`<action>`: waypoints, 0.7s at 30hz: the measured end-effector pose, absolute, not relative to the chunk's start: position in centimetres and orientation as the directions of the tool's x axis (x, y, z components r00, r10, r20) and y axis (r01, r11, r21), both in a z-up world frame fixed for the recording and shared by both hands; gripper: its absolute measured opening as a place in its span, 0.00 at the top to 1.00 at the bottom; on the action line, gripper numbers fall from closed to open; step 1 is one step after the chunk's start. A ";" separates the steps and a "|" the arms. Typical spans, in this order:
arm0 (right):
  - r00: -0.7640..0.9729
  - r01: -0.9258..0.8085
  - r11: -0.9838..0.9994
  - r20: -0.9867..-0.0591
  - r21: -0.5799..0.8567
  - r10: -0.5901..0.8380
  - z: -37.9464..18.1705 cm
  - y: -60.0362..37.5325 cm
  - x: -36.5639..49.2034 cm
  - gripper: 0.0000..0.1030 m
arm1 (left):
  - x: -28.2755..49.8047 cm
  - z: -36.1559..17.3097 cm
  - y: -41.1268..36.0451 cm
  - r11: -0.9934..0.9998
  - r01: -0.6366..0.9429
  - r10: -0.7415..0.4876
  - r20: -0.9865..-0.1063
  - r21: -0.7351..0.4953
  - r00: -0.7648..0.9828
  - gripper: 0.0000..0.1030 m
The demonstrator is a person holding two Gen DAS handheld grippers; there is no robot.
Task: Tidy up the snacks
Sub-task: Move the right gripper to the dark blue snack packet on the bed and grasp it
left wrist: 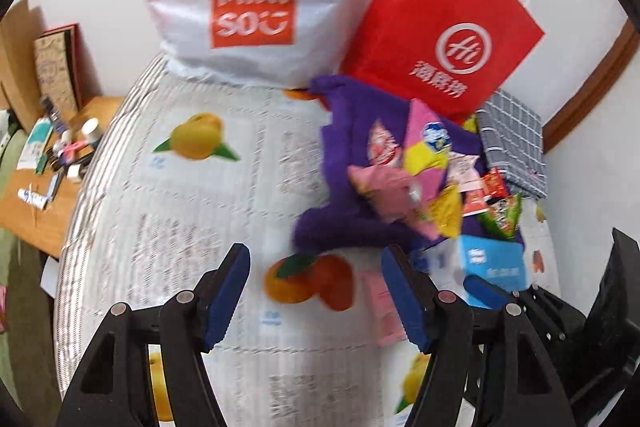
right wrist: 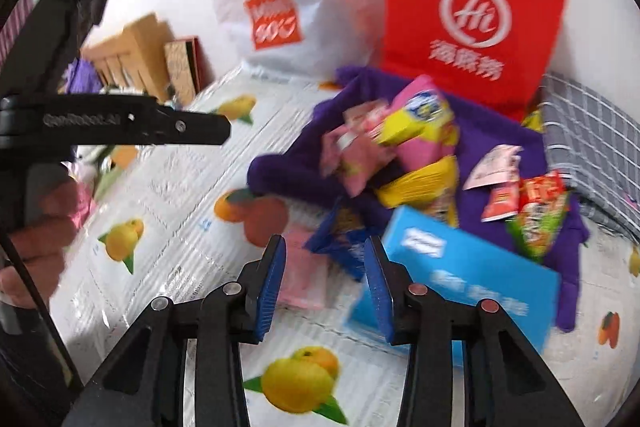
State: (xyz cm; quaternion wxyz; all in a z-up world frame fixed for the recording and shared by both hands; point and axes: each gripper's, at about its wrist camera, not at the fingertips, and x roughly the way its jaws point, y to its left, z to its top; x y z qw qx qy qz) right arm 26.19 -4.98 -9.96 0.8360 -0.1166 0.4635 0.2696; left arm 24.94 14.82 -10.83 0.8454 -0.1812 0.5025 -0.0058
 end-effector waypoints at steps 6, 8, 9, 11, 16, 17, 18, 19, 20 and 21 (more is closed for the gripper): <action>0.437 -0.538 0.842 -0.861 -0.021 0.258 -12.6 -2.9 27.2 0.61 | 23.7 -12.4 16.8 0.922 -0.195 -0.206 -0.850 -0.334 0.485 0.36; 0.443 -0.534 0.843 -0.870 -0.059 0.219 -13.5 -2.3 27.5 0.64 | 23.5 -12.7 17.0 0.920 -0.195 -0.212 -0.849 -0.341 0.484 0.36; 0.443 -0.534 0.842 -0.874 -0.078 0.200 -13.8 -2.1 27.6 0.68 | 23.4 -12.8 17.2 0.919 -0.194 -0.215 -0.848 -0.344 0.485 0.36; 0.461 -0.531 0.838 -0.873 -0.127 0.160 -14.3 -1.5 27.7 0.76 | 23.3 -12.9 17.3 0.917 -0.194 -0.219 -0.846 -0.349 0.487 0.36; 0.476 -0.534 0.835 -0.863 -0.130 0.170 -14.0 -1.4 27.3 0.91 | 23.0 -12.8 17.4 0.919 -0.190 -0.217 -0.845 -0.347 0.489 0.36; 0.498 -0.528 0.838 -0.850 -0.137 0.175 -13.4 -1.6 26.9 0.92 | 22.8 -12.7 17.4 0.918 -0.189 -0.218 -0.843 -0.347 0.492 0.36; 0.503 -0.528 0.839 -0.844 -0.131 0.185 -12.9 -1.8 26.7 0.92 | 22.6 -12.7 17.3 0.918 -0.189 -0.218 -0.842 -0.348 0.494 0.36; 0.500 -0.530 0.841 -0.841 -0.109 0.206 -12.3 -2.1 26.4 0.93 | 22.5 -12.6 17.2 0.918 -0.189 -0.218 -0.842 -0.348 0.494 0.36; 0.492 -0.532 0.844 -0.836 -0.067 0.244 -11.4 -2.7 26.0 0.93 | 22.3 -12.5 17.0 0.919 -0.187 -0.217 -0.842 -0.346 0.494 0.36; 0.490 -0.531 0.846 -0.831 -0.044 0.265 -10.9 -3.0 25.7 0.93 | 22.2 -12.5 16.9 0.920 -0.186 -0.217 -0.843 -0.345 0.493 0.36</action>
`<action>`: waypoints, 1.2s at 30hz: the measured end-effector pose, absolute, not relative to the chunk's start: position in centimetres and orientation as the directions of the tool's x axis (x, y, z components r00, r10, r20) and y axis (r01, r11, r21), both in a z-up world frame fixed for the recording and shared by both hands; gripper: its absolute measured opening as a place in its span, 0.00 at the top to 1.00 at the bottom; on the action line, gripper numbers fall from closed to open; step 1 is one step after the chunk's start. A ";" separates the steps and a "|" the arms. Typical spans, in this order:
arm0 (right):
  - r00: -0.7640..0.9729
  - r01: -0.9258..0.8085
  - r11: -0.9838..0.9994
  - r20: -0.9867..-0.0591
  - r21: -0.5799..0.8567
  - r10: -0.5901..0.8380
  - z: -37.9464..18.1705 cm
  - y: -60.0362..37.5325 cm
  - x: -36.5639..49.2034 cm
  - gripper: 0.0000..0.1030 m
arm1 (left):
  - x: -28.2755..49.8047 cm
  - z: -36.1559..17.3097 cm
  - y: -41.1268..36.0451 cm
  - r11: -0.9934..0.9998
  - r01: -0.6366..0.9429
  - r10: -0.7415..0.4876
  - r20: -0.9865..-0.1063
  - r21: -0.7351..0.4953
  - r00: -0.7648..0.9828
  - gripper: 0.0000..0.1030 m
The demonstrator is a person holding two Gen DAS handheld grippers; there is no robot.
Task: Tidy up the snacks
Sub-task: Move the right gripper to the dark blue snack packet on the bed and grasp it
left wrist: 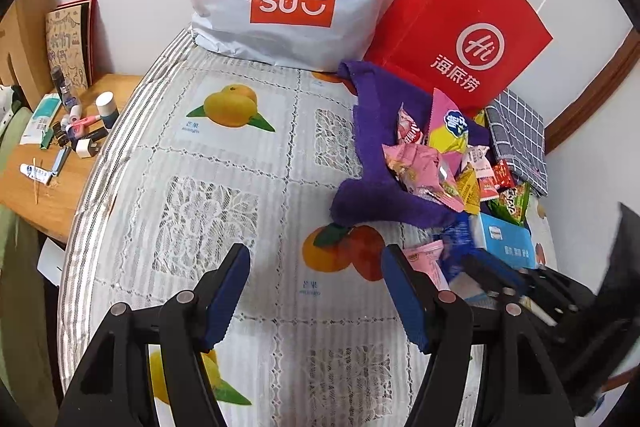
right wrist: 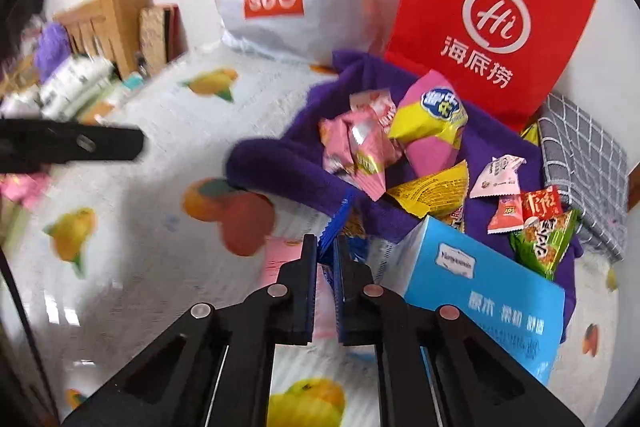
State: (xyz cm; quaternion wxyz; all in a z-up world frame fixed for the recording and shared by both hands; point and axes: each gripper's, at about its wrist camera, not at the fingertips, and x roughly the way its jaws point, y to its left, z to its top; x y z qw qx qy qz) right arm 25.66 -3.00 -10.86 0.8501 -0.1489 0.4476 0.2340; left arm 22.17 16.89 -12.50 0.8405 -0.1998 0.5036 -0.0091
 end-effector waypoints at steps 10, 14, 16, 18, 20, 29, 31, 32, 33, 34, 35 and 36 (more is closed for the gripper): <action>0.462 -0.502 0.844 -0.766 0.190 0.447 -6.2 -10.6 19.6 0.93 | 20.4 -12.1 13.5 0.924 -0.161 -0.232 -0.842 -0.348 0.487 0.36; 0.424 -0.454 0.848 -0.771 0.273 0.475 -7.4 -14.8 17.6 0.93 | 19.8 -12.4 11.3 0.927 -0.141 -0.245 -0.846 -0.347 0.473 0.36; 0.406 -0.417 0.862 -0.790 0.288 0.460 -8.8 -17.0 16.9 0.93 | 19.5 -12.5 10.3 0.928 -0.133 -0.252 -0.848 -0.349 0.467 0.36; 0.384 -0.379 0.877 -0.812 0.296 0.440 -10.3 -18.8 16.6 0.93 | 19.2 -12.7 9.3 0.931 -0.116 -0.257 -0.849 -0.345 0.461 0.36; 0.375 -0.340 0.891 -0.825 0.302 0.423 -11.5 -20.4 16.2 0.93 | 19.0 -12.7 8.5 0.936 -0.109 -0.252 -0.854 -0.335 0.456 0.36; 0.440 -0.215 0.955 -0.853 0.205 0.282 -12.9 -26.1 15.3 0.84 | 18.7 -13.4 6.6 0.939 -0.102 -0.253 -0.862 -0.328 0.439 0.36; 0.424 -0.218 0.947 -0.851 0.237 0.311 -13.2 -26.3 15.4 0.68 | 18.7 -13.7 6.5 0.940 -0.107 -0.251 -0.866 -0.325 0.432 0.36; 0.421 -0.224 0.941 -0.845 0.254 0.329 -13.4 -26.3 15.3 0.59 | 18.7 -13.9 6.4 0.940 -0.109 -0.250 -0.868 -0.325 0.429 0.36; 0.424 -0.229 0.938 -0.840 0.262 0.338 -13.5 -26.1 15.3 0.57 | 18.7 -14.0 6.4 0.940 -0.109 -0.249 -0.870 -0.322 0.425 0.36; 0.428 -0.233 0.936 -0.837 0.263 0.342 -13.7 -25.8 15.3 0.55 | 18.6 -14.1 6.4 0.941 -0.109 -0.248 -0.872 -0.320 0.423 0.36; 0.426 -0.236 0.935 -0.836 0.265 0.345 -13.9 -25.4 15.4 0.53 | 18.6 -14.2 6.4 0.942 -0.108 -0.246 -0.873 -0.318 0.421 0.36; 0.418 -0.237 0.932 -0.838 0.274 0.352 -14.2 -25.0 15.7 0.51 | 18.5 -14.3 6.4 0.943 -0.108 -0.245 -0.874 -0.315 0.419 0.36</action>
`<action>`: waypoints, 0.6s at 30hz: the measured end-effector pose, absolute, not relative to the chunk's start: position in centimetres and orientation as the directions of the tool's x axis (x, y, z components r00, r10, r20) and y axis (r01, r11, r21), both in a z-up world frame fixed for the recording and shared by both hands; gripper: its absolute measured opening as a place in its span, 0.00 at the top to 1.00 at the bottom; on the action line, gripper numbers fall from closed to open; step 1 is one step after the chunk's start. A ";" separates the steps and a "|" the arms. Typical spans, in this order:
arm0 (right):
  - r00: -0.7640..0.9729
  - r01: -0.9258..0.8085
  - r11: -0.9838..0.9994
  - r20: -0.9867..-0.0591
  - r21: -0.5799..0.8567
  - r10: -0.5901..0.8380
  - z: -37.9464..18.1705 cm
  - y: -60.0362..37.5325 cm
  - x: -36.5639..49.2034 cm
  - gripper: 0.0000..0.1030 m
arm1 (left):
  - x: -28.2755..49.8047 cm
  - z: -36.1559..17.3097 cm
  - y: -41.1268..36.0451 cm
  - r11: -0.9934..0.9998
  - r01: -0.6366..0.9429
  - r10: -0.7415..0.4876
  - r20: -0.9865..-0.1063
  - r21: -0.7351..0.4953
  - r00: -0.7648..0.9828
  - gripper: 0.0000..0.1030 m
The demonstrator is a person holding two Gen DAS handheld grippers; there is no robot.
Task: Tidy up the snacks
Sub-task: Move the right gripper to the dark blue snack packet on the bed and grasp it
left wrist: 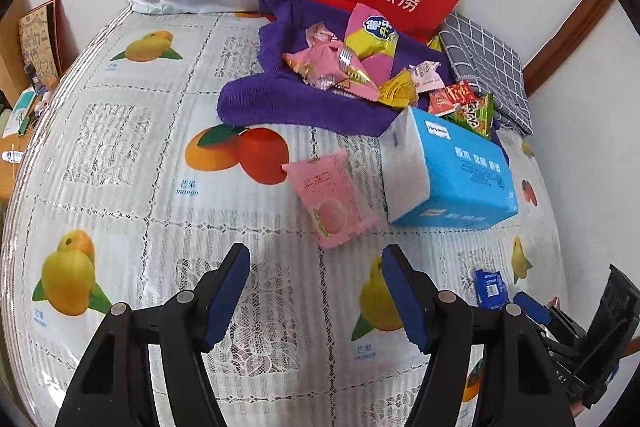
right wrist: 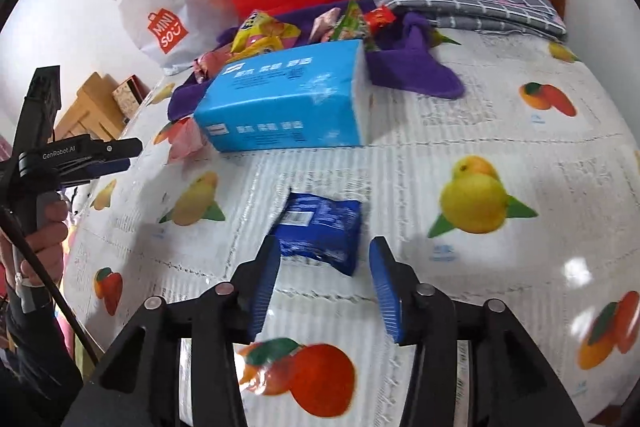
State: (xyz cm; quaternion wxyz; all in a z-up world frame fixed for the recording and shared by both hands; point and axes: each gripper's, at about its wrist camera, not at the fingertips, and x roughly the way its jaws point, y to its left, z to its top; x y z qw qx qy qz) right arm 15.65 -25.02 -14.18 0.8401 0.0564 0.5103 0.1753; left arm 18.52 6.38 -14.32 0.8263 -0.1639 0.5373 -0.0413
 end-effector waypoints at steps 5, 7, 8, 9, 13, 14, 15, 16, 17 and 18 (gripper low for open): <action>0.377 -0.225 0.929 -0.853 0.293 0.361 -15.8 -23.5 16.8 0.47 | 18.3 -14.8 6.8 0.942 -0.115 -0.242 -0.878 -0.314 0.413 0.36; 0.385 -0.222 0.932 -0.852 0.287 0.354 -16.0 -23.0 17.1 0.44 | 18.3 -15.0 7.0 0.942 -0.118 -0.242 -0.880 -0.314 0.410 0.36; 0.386 -0.222 0.931 -0.851 0.290 0.357 -16.0 -22.9 17.2 0.39 | 18.3 -15.1 7.1 0.942 -0.119 -0.243 -0.880 -0.315 0.408 0.36; 0.382 -0.221 0.929 -0.850 0.296 0.362 -16.0 -22.6 17.4 0.37 | 18.4 -15.2 7.2 0.941 -0.121 -0.244 -0.880 -0.317 0.407 0.36; 0.382 -0.208 0.934 -0.855 0.289 0.350 -16.2 -22.0 18.1 0.35 | 18.6 -15.5 7.3 0.939 -0.122 -0.249 -0.880 -0.322 0.405 0.36; 0.389 -0.200 0.942 -0.860 0.271 0.330 -16.2 -21.7 18.4 0.35 | 18.7 -15.6 7.4 0.939 -0.121 -0.250 -0.880 -0.322 0.404 0.36; 0.393 -0.195 0.947 -0.864 0.255 0.314 -16.3 -21.5 18.5 0.35 | 18.8 -15.7 7.4 0.939 -0.119 -0.251 -0.880 -0.323 0.404 0.36; 0.398 -0.191 0.952 -0.868 0.239 0.298 -16.3 -21.4 18.7 0.35 | 18.8 -15.8 7.4 0.939 -0.117 -0.251 -0.880 -0.322 0.403 0.36; 0.403 -0.183 0.958 -0.872 0.220 0.277 -16.4 -21.1 19.0 0.35 | 18.9 -15.9 7.5 0.940 -0.117 -0.251 -0.880 -0.322 0.403 0.36; 0.407 -0.178 0.962 -0.874 0.209 0.265 -16.4 -21.1 19.2 0.35 | 18.9 -16.0 7.5 0.940 -0.116 -0.252 -0.880 -0.322 0.403 0.36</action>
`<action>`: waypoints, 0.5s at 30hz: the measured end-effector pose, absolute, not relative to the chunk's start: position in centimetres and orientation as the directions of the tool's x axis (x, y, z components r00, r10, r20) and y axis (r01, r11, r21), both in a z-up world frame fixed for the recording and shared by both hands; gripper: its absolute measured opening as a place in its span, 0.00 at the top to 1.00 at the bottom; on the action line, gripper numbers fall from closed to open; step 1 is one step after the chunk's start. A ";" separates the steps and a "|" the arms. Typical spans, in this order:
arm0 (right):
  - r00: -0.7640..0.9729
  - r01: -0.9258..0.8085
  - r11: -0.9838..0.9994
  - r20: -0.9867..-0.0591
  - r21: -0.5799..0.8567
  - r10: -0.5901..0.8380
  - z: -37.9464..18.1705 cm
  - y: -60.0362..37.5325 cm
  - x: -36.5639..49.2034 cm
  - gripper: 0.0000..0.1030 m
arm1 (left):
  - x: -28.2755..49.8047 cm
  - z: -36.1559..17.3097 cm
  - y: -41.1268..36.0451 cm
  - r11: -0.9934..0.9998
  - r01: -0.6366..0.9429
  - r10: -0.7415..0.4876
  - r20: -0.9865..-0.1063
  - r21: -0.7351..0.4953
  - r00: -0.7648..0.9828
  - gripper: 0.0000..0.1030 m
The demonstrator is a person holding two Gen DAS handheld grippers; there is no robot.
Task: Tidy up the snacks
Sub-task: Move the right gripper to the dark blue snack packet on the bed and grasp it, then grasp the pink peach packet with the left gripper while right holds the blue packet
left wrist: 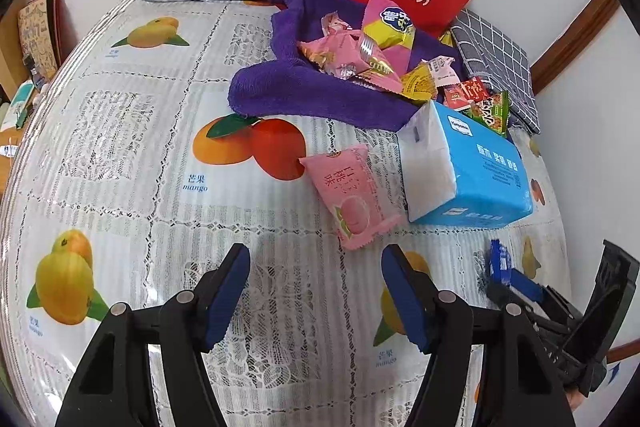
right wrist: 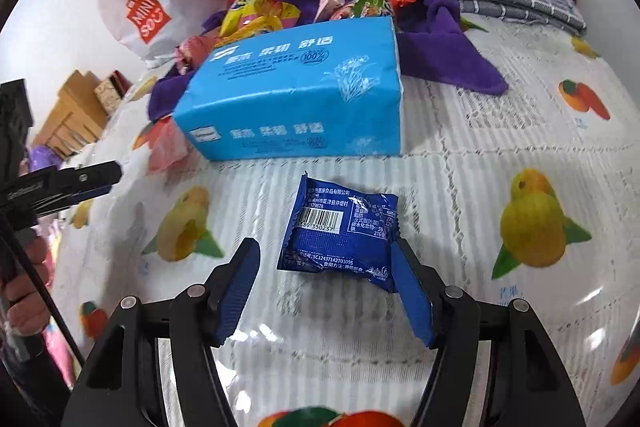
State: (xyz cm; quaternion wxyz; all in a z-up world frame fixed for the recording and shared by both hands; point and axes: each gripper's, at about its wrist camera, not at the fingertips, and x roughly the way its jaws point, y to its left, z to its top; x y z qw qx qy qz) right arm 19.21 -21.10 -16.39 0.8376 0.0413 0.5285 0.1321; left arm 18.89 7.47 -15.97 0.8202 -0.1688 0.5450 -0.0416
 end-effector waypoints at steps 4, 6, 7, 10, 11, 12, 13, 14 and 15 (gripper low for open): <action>0.418 -0.156 0.968 -0.875 0.195 0.244 -16.6 -21.2 20.2 0.35 | 19.3 -16.4 7.5 0.941 -0.112 -0.252 -0.883 -0.319 0.397 0.36; 0.433 -0.150 0.970 -0.869 0.191 0.238 -16.8 -21.3 20.7 0.35 | 19.5 -16.6 7.5 0.941 -0.111 -0.252 -0.884 -0.319 0.394 0.36; 0.445 -0.150 0.973 -0.866 0.177 0.226 -16.8 -21.3 20.9 0.37 | 19.6 -16.7 7.5 0.941 -0.111 -0.253 -0.884 -0.319 0.393 0.36; 0.476 -0.191 0.975 -0.859 0.110 0.190 -16.9 -21.2 20.9 0.47 | 19.9 -16.8 7.4 0.943 -0.108 -0.251 -0.886 -0.314 0.390 0.36; 0.482 -0.209 0.973 -0.855 0.100 0.192 -16.9 -21.3 20.8 0.48 | 20.0 -16.9 7.4 0.944 -0.107 -0.250 -0.886 -0.313 0.390 0.36; 0.483 -0.220 0.971 -0.854 0.095 0.193 -16.9 -21.4 20.7 0.48 | 20.1 -16.9 7.4 0.944 -0.106 -0.251 -0.886 -0.314 0.389 0.36; 0.478 -0.235 0.968 -0.856 0.091 0.196 -16.9 -21.6 20.6 0.47 | 20.2 -17.0 7.4 0.943 -0.105 -0.253 -0.886 -0.315 0.389 0.36; 0.471 -0.242 0.966 -0.859 0.094 0.201 -16.8 -21.8 20.6 0.46 | 20.3 -17.1 7.3 0.942 -0.105 -0.255 -0.885 -0.317 0.389 0.36; 0.467 -0.239 0.966 -0.860 0.099 0.204 -16.8 -22.1 20.6 0.45 | 20.4 -17.2 7.3 0.942 -0.105 -0.258 -0.885 -0.320 0.388 0.36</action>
